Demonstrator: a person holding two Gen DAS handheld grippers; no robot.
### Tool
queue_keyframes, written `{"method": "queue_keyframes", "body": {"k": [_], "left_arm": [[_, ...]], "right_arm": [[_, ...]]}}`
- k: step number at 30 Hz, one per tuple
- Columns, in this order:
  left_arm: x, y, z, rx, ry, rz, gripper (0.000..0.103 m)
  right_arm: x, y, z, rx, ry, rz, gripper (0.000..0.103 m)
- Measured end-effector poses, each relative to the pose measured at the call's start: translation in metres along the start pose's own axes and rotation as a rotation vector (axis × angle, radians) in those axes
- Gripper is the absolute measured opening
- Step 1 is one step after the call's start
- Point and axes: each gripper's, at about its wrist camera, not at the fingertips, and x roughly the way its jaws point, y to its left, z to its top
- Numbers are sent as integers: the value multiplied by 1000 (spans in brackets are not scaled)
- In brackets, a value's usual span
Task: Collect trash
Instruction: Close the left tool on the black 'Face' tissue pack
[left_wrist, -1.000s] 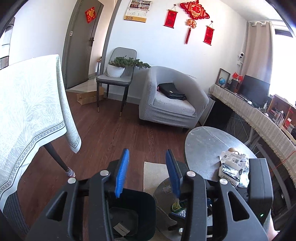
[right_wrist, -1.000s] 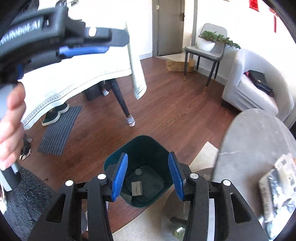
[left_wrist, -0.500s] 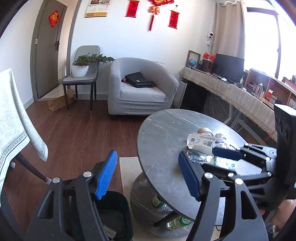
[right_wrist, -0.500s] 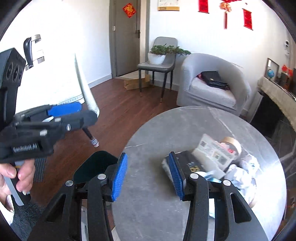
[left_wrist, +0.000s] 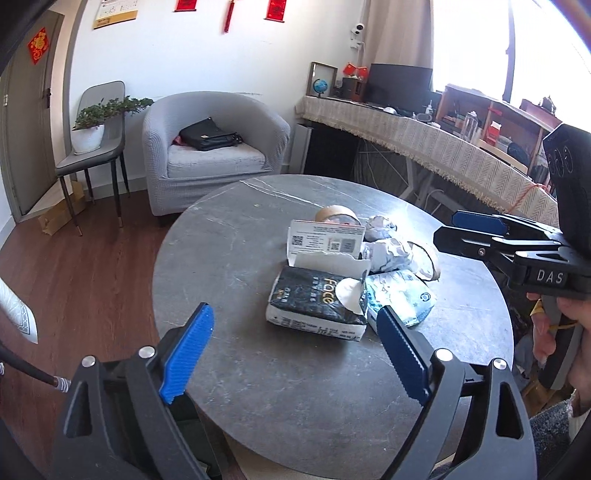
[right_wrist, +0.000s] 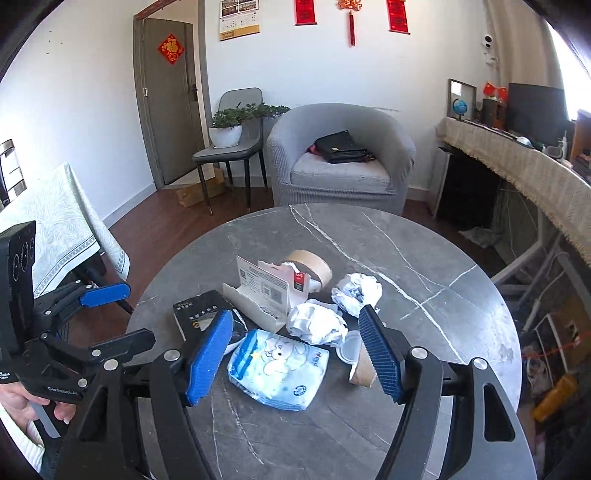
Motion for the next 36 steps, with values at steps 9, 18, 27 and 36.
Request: {"method": "queue_keyframes", "body": {"k": [9, 18, 27, 36], "left_arm": [[37, -1, -1, 13, 87, -18, 94], [52, -6, 5, 42, 112, -10, 95], [61, -15, 9, 70, 130, -11, 95], [67, -20, 9, 59, 138, -25, 79]], "right_arm": [[-3, -26, -15, 60, 28, 42, 73], [-3, -34, -19, 81, 45, 64, 73], [4, -47, -29, 88, 86, 50, 74], [19, -49, -34, 84, 123, 29, 56]]}}
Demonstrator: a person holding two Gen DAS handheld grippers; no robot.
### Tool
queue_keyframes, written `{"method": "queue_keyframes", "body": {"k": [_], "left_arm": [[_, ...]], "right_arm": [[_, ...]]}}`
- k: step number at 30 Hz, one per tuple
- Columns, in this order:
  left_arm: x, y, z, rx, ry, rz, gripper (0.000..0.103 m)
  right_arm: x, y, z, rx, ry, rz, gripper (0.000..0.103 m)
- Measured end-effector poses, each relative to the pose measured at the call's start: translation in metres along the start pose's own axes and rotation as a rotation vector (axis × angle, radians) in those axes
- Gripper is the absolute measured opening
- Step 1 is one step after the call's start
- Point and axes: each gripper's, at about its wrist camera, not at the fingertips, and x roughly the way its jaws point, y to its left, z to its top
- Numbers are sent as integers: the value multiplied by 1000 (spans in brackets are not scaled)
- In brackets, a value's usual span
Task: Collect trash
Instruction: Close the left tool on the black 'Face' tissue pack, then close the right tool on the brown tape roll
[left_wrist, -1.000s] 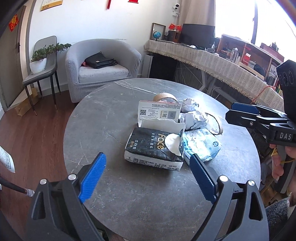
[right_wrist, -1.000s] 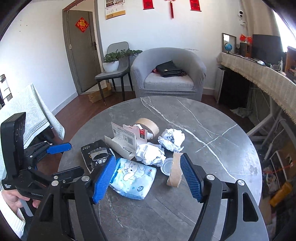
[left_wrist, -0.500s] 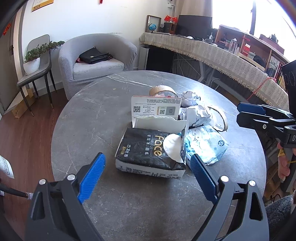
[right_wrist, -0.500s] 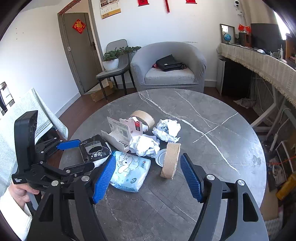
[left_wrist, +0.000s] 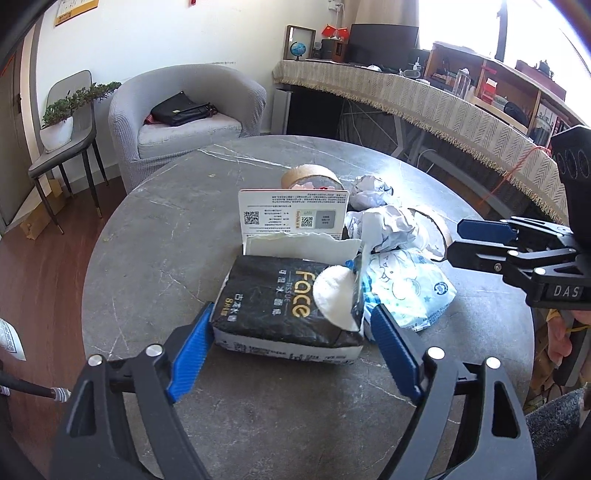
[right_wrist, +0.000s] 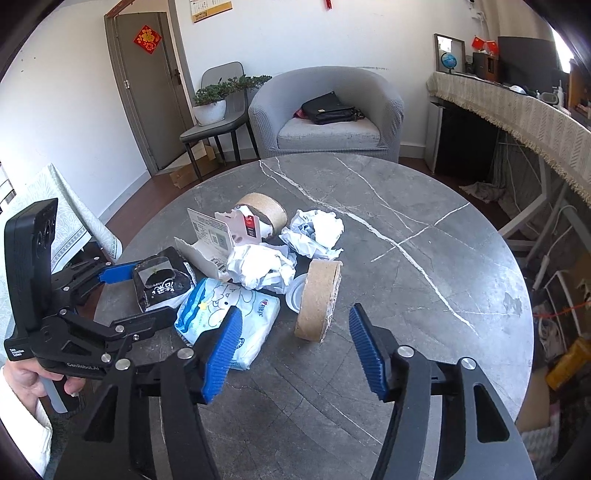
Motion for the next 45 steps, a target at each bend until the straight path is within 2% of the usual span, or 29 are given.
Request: {"method": "queue_keyframes", "body": {"k": [8, 17, 22, 25, 32, 40, 45], "left_arm": [[-1, 4, 0, -42, -1, -25, 74], [-15, 5, 1, -73, -54, -57, 74], [-20, 10, 0, -90, -63, -57, 74], [-21, 10, 0, -94, -68, -56, 74], [-29, 16, -1, -110, -80, -62, 74], [-40, 21, -4, -128, -100, -75, 74], [-50, 28, -6, -139, -116, -76, 74]], "right_arm": [[6, -2, -1, 14, 6, -11, 48], [14, -7, 2, 25, 17, -38, 39], [20, -6, 1, 17, 35, -57, 31], [21, -1, 2, -21, 46, -84, 19], [17, 13, 3, -122, 55, -169, 18], [13, 38, 4, -316, 67, -322, 18], [9, 51, 7, -364, 52, -341, 18]]}}
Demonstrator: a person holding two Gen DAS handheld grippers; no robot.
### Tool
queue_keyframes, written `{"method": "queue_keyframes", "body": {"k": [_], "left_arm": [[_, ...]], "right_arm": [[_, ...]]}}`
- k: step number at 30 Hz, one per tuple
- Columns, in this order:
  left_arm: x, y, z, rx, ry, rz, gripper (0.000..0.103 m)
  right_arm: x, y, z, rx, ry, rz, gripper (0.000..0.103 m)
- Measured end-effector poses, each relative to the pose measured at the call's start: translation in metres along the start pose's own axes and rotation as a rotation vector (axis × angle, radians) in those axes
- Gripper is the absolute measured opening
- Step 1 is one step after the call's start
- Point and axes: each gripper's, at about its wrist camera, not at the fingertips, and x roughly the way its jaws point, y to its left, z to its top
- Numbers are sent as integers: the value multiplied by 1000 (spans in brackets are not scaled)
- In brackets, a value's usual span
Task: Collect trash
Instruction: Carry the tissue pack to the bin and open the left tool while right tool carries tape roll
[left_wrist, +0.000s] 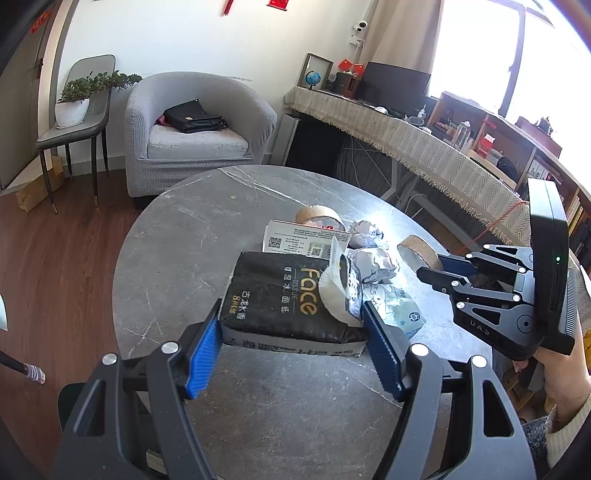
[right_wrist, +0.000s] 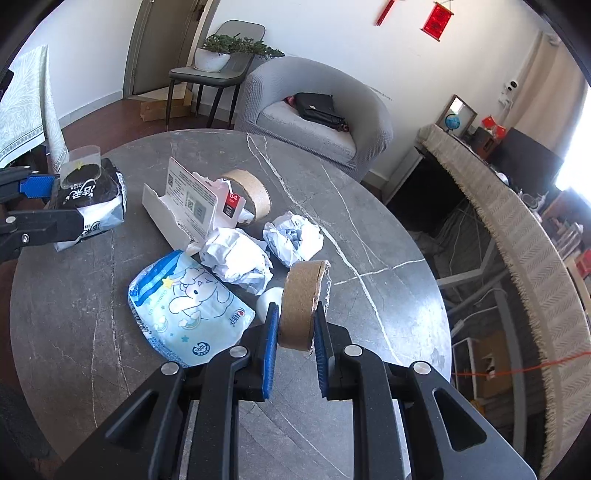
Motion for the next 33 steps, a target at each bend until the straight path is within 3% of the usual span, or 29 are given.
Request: {"method": "queue_keyframes", "body": {"k": [12, 19, 33], "left_arm": [[-31, 34, -6, -55, -31, 64, 74], [-49, 69, -18, -102, -18, 143, 74], [-68, 144, -64, -190, 118, 298, 74]], "right_arm": [[-29, 19, 34, 21, -94, 67, 18], [-40, 49, 58, 30, -139, 199, 18], [-44, 122, 91, 27, -151, 442, 18]]}}
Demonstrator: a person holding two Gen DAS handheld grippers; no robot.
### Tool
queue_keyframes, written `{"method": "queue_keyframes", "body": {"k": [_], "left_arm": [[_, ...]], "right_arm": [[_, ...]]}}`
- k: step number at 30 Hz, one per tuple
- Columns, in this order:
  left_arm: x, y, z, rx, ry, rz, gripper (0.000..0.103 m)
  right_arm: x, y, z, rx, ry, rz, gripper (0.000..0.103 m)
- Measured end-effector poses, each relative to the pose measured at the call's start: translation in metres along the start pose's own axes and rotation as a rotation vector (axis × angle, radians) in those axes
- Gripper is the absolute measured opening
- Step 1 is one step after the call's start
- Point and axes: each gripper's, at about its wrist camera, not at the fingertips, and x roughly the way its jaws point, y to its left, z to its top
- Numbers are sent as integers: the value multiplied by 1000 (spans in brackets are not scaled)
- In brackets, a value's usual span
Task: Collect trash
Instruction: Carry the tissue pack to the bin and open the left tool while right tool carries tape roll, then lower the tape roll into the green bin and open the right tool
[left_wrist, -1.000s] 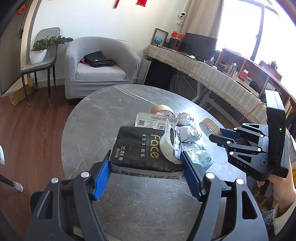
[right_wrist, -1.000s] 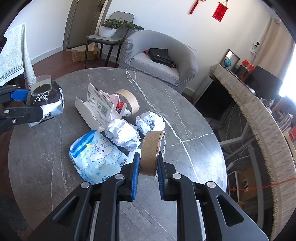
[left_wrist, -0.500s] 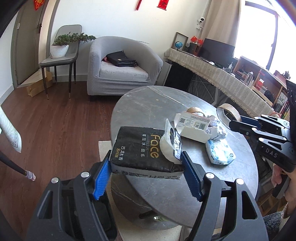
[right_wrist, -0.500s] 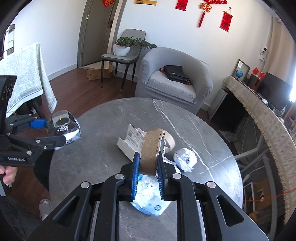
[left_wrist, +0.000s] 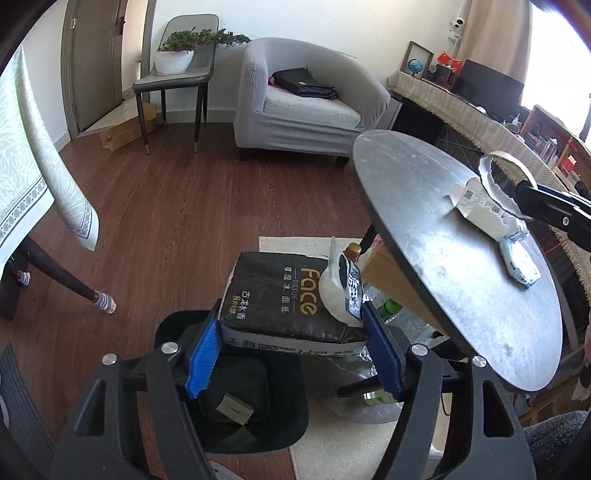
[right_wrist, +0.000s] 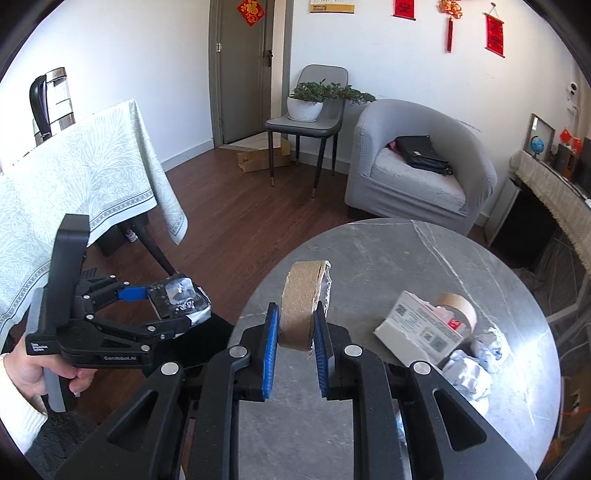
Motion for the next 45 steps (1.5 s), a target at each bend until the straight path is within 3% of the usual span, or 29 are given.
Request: {"method": "queue_keyframes", "body": {"k": [11, 17, 33, 40, 45], "left_arm": [[21, 40, -30, -29, 135, 67, 74], [37, 60, -45, -70, 220, 99, 74], [81, 95, -90, -103, 440, 162, 74], [84, 91, -96, -51, 458, 167, 83], [68, 91, -84, -61, 392, 179, 82]], "right_arm": [[21, 44, 7, -28, 25, 133, 18], [50, 62, -1, -50, 87, 164, 18], [84, 101, -2, -100, 144, 202, 18], [104, 111, -5, -89, 185, 230, 18], [119, 114, -13, -98, 222, 210, 18]]}}
